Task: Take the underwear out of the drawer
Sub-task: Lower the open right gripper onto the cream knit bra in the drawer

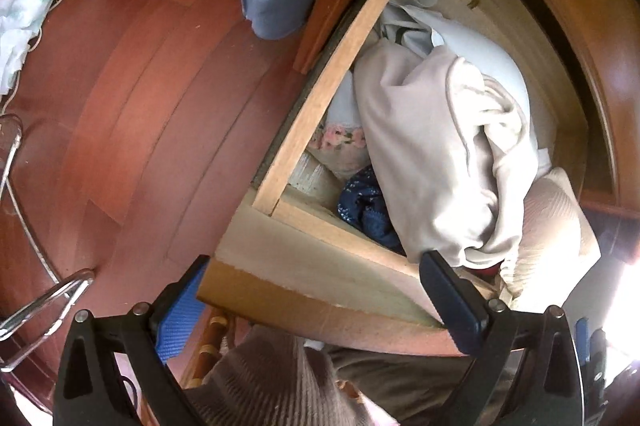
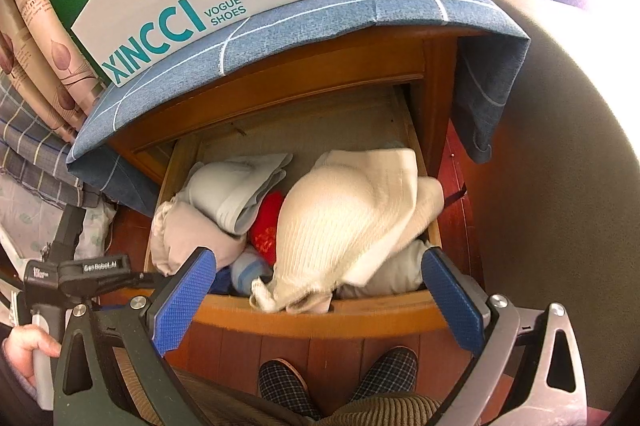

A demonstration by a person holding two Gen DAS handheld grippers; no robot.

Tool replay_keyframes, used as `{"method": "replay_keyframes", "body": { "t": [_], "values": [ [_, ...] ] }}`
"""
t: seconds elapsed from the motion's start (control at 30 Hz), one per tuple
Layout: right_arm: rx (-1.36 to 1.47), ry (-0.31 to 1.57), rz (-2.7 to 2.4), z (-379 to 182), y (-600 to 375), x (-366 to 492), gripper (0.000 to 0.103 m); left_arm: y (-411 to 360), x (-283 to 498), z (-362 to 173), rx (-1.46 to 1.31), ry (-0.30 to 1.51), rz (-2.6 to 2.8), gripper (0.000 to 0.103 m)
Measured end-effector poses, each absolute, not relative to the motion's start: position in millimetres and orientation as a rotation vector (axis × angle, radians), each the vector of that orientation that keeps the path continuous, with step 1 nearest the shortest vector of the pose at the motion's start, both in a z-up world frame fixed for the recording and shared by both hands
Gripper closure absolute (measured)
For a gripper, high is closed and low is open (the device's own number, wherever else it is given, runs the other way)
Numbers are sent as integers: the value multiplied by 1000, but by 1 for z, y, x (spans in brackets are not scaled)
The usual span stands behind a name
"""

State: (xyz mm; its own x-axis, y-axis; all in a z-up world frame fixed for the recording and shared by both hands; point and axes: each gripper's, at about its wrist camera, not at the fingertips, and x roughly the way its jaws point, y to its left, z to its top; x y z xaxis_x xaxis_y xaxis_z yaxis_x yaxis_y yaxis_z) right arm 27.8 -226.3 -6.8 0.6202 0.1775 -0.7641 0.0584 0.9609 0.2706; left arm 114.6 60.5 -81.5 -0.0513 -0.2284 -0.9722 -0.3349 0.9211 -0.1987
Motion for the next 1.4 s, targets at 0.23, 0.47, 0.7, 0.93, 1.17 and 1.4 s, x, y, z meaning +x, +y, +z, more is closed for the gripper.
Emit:
{"method": "replay_keyframes", "body": {
  "t": [0.23,0.47,0.7,0.93,1.17,1.4],
  "values": [
    [280,912,64,-7,-226,27,1,68,120,-84,-485,1630,88,0],
    [276,954,60,-12,-224,33,1,81,117,-73,-496,1580,107,0],
    [273,997,59,-17,-223,36,1,69,103,-41,-420,1416,82,1],
    [235,1046,36,-18,-218,42,1,51,73,4,-267,1140,42,1],
    [166,1162,47,-17,-205,76,1,28,65,15,-145,1070,-18,1],
    [15,1228,9,-33,-177,105,1,30,64,14,-173,1078,-60,1]
  ]
}}
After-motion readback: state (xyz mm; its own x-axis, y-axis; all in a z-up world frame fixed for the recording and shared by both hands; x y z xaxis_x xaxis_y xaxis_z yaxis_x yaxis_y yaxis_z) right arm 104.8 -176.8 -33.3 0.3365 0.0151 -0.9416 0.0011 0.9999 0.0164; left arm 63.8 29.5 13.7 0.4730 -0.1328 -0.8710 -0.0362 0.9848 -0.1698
